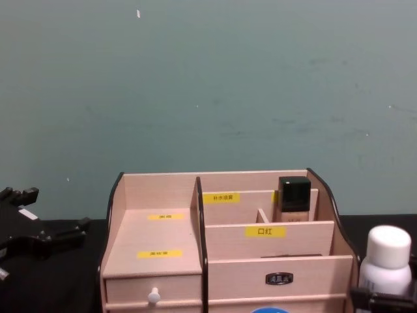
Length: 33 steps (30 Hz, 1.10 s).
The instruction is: Pick up the facial cleanser and watermelon frost from the table and place them into the tiered storage box.
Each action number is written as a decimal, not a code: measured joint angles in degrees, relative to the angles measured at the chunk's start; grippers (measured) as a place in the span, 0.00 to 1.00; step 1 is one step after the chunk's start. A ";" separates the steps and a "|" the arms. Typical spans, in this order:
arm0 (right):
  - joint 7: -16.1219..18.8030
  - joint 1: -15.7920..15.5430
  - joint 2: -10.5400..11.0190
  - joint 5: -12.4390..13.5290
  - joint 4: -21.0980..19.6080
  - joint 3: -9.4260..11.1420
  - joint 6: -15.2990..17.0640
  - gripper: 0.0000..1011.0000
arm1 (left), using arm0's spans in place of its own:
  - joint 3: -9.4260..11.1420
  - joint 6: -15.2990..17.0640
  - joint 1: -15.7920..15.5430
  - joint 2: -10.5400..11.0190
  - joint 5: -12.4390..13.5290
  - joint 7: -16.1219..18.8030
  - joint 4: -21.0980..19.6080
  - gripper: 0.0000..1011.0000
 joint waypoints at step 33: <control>-0.04 -0.07 -0.05 -0.02 0.02 0.34 -0.16 0.60 | 0.00 0.00 0.00 0.00 0.00 0.00 0.00 1.00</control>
